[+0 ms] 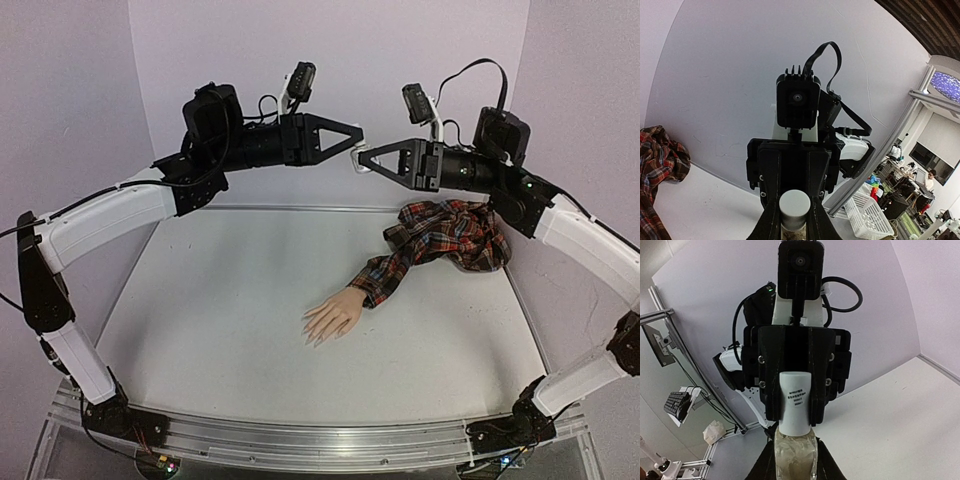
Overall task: Paint the nails
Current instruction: Open the cap of the nail polish bottle.
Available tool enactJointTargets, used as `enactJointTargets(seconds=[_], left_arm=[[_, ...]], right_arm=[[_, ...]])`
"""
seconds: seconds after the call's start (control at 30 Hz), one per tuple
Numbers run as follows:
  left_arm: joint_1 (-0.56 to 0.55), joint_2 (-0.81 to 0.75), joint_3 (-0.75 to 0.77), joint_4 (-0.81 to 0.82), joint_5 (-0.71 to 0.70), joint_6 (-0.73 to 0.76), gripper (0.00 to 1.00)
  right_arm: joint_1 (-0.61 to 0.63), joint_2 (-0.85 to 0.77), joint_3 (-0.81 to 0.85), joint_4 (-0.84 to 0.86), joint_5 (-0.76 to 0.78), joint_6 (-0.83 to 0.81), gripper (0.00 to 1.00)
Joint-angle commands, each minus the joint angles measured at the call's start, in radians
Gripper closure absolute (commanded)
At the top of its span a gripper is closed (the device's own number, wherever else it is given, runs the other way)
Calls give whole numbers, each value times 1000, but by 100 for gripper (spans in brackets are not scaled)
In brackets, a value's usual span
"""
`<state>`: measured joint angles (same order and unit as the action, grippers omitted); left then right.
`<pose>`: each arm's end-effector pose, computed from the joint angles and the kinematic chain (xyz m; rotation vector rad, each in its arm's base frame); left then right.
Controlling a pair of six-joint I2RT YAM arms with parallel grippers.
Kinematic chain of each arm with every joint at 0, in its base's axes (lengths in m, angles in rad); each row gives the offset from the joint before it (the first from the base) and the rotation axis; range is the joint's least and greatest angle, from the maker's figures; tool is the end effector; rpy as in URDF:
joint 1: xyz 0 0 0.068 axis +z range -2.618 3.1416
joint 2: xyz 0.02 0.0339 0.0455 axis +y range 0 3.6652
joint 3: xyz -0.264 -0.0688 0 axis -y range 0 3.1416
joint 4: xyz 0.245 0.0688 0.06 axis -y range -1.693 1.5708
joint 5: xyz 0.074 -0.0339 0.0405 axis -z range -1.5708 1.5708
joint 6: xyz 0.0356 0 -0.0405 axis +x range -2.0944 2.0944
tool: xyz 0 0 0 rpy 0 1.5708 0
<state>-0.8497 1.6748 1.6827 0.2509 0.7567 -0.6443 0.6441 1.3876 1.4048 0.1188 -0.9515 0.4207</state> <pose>0.2381 -0.3079 0.4636 0.8889 1.3585 -1.6940 0.2302 0.2091 0.4501 -1.0209 1.3566 1.4995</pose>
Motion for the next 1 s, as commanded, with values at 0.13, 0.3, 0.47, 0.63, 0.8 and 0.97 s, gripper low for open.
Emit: enactJointTargets(seconds=[0.13,0.3,0.47,0.63,0.8,0.97], left_arm=[[-16,-11,61,-158,-406,120,100],[-23,53,105,-221,-684,50,100],[-26,153,183,-233,-801,-43,100],[-32,226,282,-274,-802,-79,100],[-32,194,248,-263,-758,-73,85],[-31,92,140,-199,-584,-12,52]], right_arm=[[43,-17,34,-197,465,-192,100],[133,2,74,-314,981,-279,100],[210,33,110,-321,1240,-332,100],[237,58,142,-326,1310,-362,100],[231,26,94,-304,1193,-391,100],[188,-32,27,-278,983,-397,100]])
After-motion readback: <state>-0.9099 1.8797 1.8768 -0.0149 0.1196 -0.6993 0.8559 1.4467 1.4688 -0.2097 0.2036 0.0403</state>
